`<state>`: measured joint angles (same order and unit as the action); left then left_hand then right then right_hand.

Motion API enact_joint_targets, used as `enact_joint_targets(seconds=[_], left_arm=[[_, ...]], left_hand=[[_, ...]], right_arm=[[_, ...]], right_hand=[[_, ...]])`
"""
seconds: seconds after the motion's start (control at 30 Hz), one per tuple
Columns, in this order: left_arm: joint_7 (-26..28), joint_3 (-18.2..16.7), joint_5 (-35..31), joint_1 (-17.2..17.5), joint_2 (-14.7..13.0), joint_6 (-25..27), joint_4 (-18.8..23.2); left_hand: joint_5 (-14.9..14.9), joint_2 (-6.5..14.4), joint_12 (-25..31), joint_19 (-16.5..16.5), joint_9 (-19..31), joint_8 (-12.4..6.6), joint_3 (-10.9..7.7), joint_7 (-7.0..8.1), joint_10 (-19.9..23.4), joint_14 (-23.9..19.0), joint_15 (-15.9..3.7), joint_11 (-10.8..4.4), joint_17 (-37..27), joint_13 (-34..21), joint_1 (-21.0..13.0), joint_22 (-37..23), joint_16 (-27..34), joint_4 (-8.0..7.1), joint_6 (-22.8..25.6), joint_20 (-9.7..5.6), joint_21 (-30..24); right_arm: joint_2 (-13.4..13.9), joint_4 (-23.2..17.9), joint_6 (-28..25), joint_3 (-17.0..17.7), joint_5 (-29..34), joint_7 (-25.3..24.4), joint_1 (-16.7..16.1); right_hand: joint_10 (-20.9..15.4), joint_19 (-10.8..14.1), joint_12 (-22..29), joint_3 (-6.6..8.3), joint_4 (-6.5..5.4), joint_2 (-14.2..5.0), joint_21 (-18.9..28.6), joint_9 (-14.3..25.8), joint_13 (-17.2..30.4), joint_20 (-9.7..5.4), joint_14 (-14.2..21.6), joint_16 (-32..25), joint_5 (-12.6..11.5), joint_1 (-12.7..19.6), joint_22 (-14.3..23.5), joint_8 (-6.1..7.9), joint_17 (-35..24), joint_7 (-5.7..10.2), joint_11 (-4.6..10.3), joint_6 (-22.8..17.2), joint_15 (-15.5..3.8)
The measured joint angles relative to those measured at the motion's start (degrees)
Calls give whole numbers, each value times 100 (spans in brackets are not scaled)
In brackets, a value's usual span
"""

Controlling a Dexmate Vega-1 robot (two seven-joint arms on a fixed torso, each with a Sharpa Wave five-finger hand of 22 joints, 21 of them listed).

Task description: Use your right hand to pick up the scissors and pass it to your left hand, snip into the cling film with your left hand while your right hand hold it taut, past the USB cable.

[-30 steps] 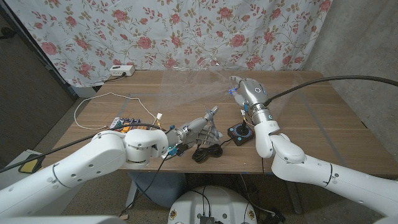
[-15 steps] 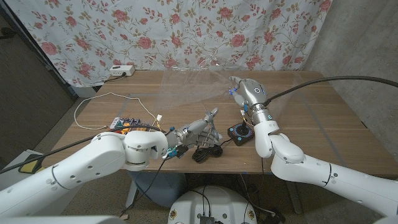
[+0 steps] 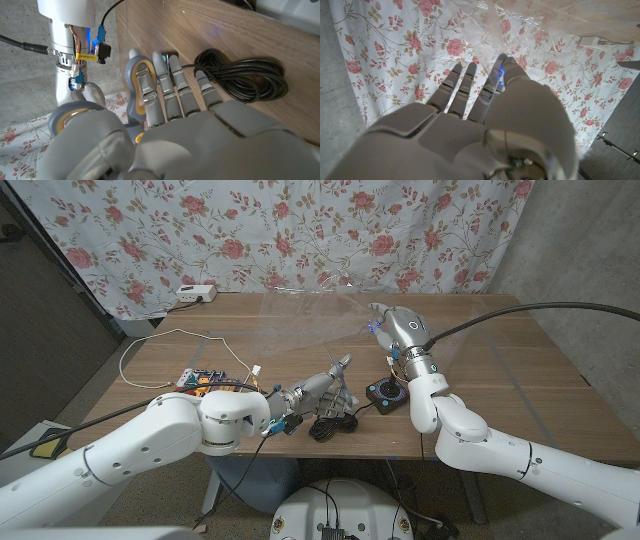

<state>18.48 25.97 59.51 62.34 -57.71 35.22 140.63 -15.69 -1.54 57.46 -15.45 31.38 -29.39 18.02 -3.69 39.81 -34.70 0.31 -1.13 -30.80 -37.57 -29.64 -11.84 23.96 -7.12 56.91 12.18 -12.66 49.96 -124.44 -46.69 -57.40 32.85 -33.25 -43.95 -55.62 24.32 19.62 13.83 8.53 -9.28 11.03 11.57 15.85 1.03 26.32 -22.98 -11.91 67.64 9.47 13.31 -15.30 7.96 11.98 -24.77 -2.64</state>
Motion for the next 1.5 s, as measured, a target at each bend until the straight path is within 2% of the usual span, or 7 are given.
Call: enact_joint_targets(seconds=[1.5], left_arm=[[95,-154,-180,22,-73,-103,70]], left_hand=[[23,30,-17,0,37,37,0,-19,1,0,0,1,-2,23,30,0,0,0,19,0,0]], right_arm=[[102,-154,-60,14,21,-40,-96]], right_hand=[[0,0,-3,-24,-24,0,0,0,1,0,0,0,0,0,0,0,0,0,0,1,0]])
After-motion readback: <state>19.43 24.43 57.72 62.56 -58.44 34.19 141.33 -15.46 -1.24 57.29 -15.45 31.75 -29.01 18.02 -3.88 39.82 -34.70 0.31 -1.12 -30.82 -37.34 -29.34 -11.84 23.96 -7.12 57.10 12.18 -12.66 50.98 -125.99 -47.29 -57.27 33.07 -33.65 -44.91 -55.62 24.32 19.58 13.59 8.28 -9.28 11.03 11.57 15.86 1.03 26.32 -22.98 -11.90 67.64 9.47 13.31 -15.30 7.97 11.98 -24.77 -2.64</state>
